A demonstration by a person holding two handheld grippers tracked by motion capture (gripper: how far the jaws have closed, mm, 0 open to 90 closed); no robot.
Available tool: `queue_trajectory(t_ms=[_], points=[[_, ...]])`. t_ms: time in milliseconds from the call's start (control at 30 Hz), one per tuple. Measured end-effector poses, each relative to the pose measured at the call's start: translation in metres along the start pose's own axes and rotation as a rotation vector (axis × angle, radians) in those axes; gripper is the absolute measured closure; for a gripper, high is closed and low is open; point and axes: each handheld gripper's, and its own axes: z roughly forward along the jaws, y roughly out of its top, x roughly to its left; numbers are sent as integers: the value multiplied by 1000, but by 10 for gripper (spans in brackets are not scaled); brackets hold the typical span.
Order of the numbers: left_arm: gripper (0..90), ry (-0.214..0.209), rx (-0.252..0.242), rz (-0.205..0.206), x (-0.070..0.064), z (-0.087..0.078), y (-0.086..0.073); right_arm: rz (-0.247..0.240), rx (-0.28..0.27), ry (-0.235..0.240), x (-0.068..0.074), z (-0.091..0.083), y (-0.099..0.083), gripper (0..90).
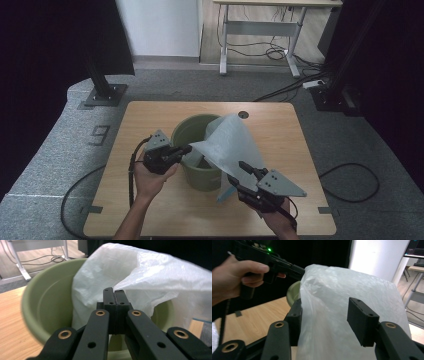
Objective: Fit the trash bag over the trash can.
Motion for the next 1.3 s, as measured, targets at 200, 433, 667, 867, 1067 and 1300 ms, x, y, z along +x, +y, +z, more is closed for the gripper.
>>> queue_trajectory(t_ms=[200,433,667,867,1067,1300], points=[[898,32,-3,-39,19,-10,-4,53,-18,-48,-18,-24,-9,461],[899,46,8,-59,29,-10,-6,106,53,-144,-53,-16,-34,423],[898,55,13,-89,41,-11,-7,196,107,-189,-91,0,-69,385],[898,59,18,-101,44,-10,-9,211,128,-139,-95,7,-80,349],[898,56,19,-105,45,-8,-9,245,147,-71,-103,13,-92,359],[898,53,20,-103,45,-8,-9,208,144,5,-105,21,-93,832]])
